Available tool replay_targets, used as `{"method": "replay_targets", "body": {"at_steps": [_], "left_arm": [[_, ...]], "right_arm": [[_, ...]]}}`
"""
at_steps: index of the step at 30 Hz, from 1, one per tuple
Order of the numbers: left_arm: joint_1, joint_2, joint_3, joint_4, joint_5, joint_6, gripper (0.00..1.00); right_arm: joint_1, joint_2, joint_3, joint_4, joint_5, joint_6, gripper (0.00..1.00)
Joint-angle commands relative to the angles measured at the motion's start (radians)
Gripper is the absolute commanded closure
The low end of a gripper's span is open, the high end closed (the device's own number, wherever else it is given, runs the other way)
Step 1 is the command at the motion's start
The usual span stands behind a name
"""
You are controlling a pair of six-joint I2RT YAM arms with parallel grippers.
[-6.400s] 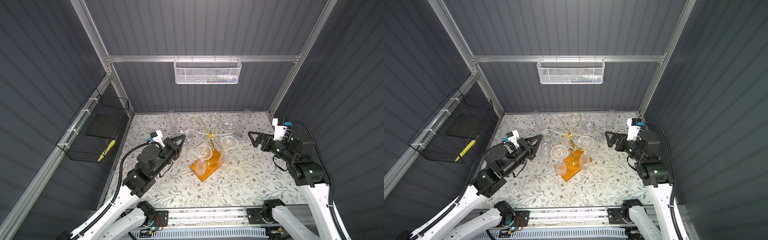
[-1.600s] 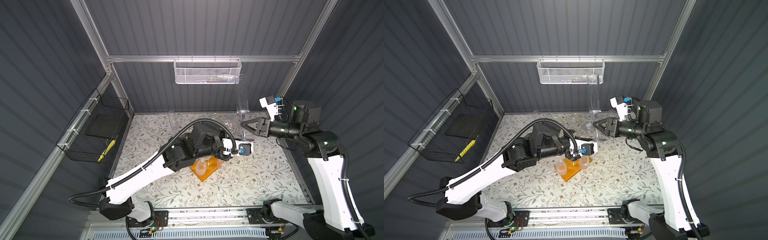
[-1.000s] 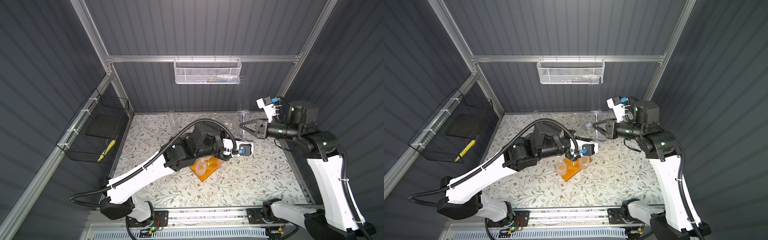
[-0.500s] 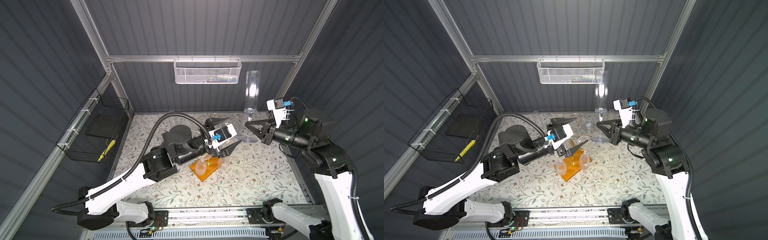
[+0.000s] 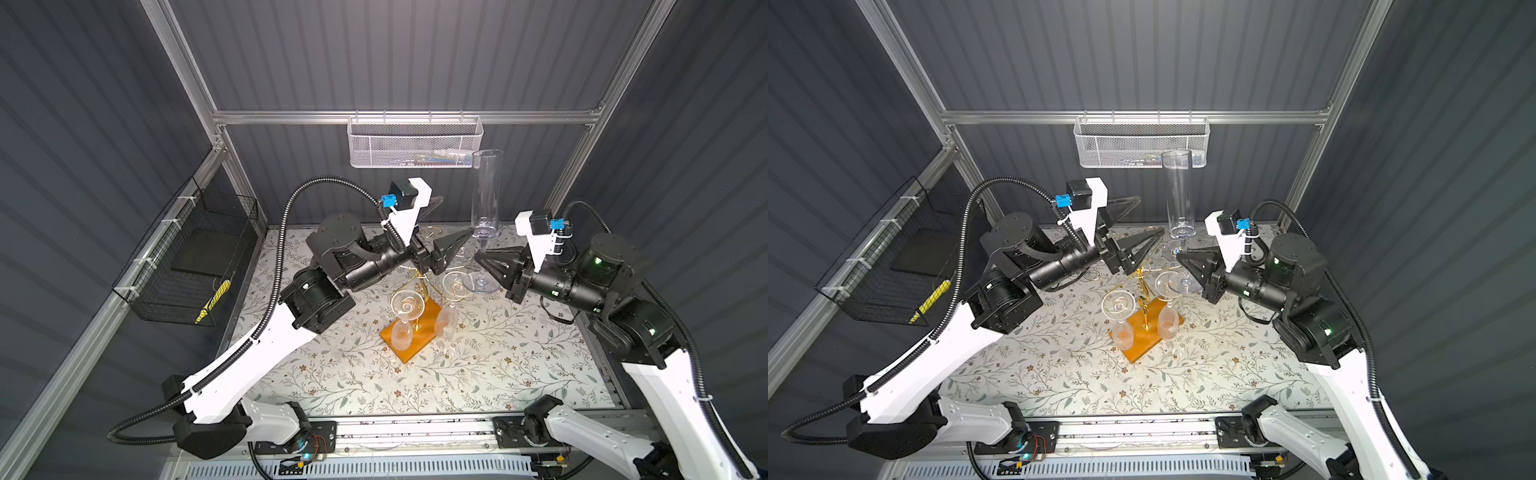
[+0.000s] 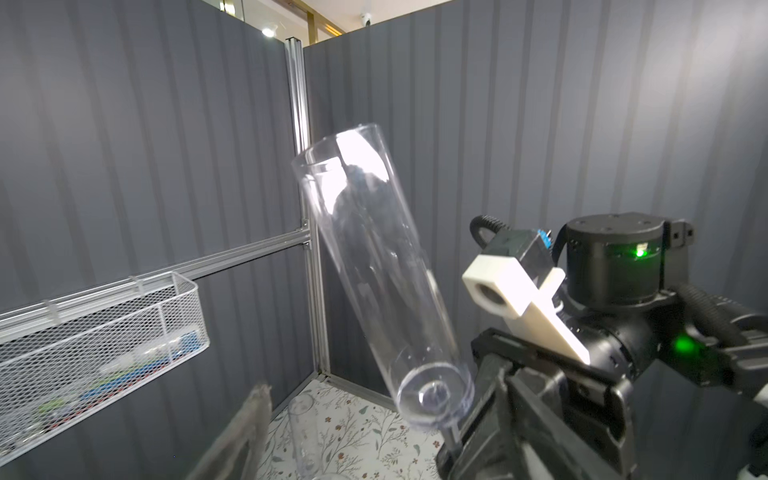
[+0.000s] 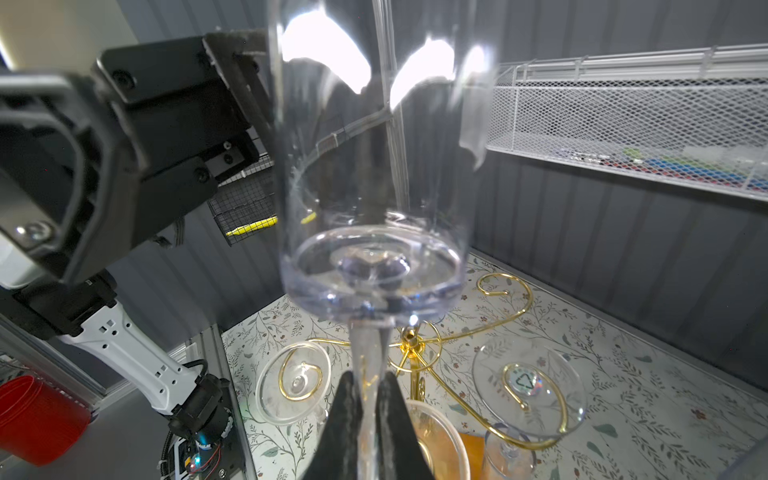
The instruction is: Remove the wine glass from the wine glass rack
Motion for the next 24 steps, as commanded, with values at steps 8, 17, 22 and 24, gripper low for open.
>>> {"method": "replay_targets", "body": {"at_steps": [8,17,22,24], "left_arm": [[0.027,0.055,0.135,0.017,0.148,-0.156,0.14],[0.068,0.089,0.157,0.075,0.234,-0.285,0.2],[0.074,0.087,0.139,0.12,0.262,-0.328,0.26],[0.074,0.088,0.143,0.12,0.274,-0.335,0.3]], "right_arm": [[0.134,-0.006,0.002,0.064,0.102,-0.124,1.0],[0.215,-0.004,0.001,0.074,0.174,-0.188,1.0],[0.233,-0.001,0.001,0.072,0.19,-0.2,1.0],[0.238,0.0,0.001,0.074,0.195,-0.207,1.0]]}}
